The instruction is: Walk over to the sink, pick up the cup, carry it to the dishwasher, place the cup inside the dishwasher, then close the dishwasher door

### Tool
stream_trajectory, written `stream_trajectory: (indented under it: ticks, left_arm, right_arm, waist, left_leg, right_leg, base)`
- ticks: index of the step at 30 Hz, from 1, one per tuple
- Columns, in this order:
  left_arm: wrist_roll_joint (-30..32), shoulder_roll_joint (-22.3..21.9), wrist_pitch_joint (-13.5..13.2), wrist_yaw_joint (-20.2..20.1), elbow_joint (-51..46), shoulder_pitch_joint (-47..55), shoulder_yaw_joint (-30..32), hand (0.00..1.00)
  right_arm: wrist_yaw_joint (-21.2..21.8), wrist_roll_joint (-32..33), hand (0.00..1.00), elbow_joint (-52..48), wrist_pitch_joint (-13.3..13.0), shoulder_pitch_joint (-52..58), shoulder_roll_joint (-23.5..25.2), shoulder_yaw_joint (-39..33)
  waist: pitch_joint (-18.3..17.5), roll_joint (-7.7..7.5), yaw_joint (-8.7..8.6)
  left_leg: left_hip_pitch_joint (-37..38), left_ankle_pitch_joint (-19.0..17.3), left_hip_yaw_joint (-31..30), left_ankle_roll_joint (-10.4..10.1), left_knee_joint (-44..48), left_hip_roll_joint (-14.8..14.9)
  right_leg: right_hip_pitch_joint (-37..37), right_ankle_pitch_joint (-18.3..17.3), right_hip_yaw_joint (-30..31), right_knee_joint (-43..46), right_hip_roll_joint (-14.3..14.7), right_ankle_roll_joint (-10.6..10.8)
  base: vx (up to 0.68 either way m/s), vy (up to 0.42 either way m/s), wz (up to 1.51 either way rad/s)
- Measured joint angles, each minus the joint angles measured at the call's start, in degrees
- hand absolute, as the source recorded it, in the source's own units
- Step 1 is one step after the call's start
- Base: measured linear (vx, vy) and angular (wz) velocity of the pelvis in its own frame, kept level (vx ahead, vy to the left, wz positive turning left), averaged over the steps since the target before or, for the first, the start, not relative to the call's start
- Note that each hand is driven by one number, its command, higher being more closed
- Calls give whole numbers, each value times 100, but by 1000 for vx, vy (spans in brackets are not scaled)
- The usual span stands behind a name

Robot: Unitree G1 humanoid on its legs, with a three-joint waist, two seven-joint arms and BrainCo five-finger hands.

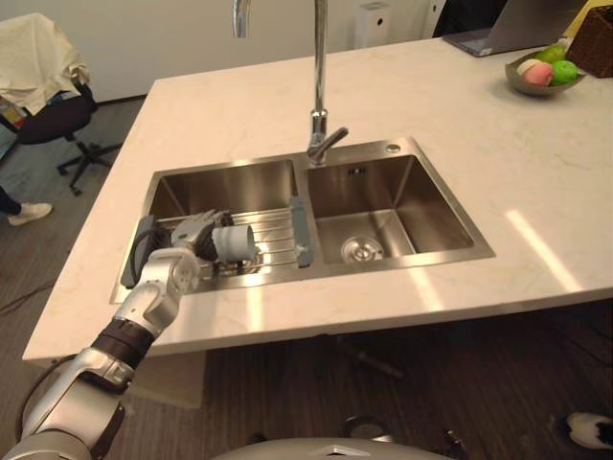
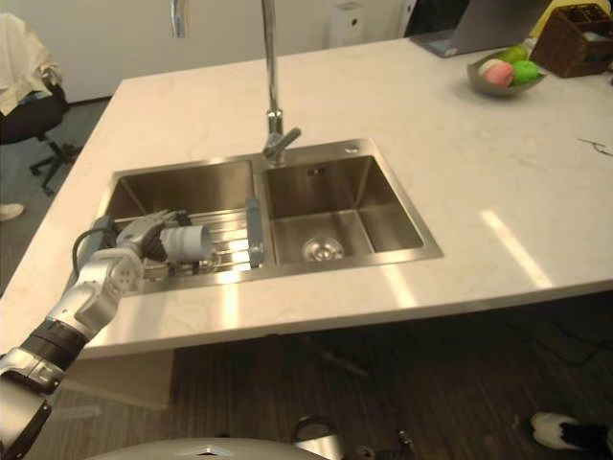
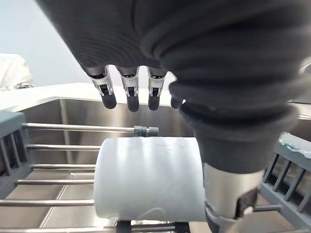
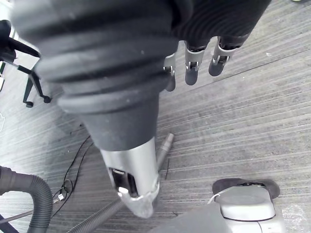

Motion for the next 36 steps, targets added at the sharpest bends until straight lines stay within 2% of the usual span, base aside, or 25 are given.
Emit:
stream_trajectory:
  ticks: [9, 14, 18, 26, 31, 33, 36]
  left_arm:
    - [73, -13, 2, -90, 270, -1, -2, 0]
    - [61, -28, 73, 73, 359, -42, 0, 0]
    - [5, -240, 144, 290, 518, -132, 15, 0]
    - [0, -371, 198, 312, 807, -163, 186, 0]
    - [2, -371, 244, 243, 1033, -281, 197, 0]
    - [-1, -383, 370, 104, 1162, -303, 215, 0]
    - [-8, -429, 405, -58, 1274, -380, 362, 0]
  right_arm:
    - [68, 5, 0, -52, 4, -10, -5, -220]
    - [72, 5, 0, -165, 4, -14, -3, -222]
    - [72, 5, 0, -207, 4, -20, -6, -238]
    - [116, 6, 0, -216, 30, -14, -3, -414]
    - [138, 7, 0, -222, 31, -7, 6, -454]
    - [232, 7, 0, -267, 31, -10, 2, -455]
    - [245, 7, 0, -278, 36, -17, -1, -462]
  waist:
    - [98, -3, -21]
    - [115, 23, -81]
    - [146, 68, -120]
    - [264, 111, -190]
    - [317, 118, -199]
    - [338, 140, -235]
    - [354, 173, -249]
  left_leg:
    - [-34, 5, 48, 37, -1, -4]
    - [-32, -15, 88, 18, 0, -8]
    - [-22, -21, 102, 9, 7, -7]
    - [-6, -44, 210, -26, 7, -3]
    - [-8, -55, 270, -28, 4, -6]
    - [-20, -58, 276, -33, 5, -6]
    - [-16, -61, 300, -37, 9, -6]
  right_leg:
    - [-37, -2, 1, -15, -13, 13]
    - [-13, -3, 8, -18, -12, 15]
    - [-19, -3, 18, 1, -16, 15]
    - [-123, -10, 106, 91, -23, 17]
    - [-178, -11, 171, 107, -23, 21]
    - [-193, -15, 174, 106, -23, 24]
    - [-191, -30, 183, 108, -23, 31]
  base:
    - [32, -6, -1]
    - [66, -10, -2]
    - [0, 0, 0]
    - [-48, 1, -7]
    - [-3, -2, -7]
    - [33, -14, -1]
    - [48, -17, -1]
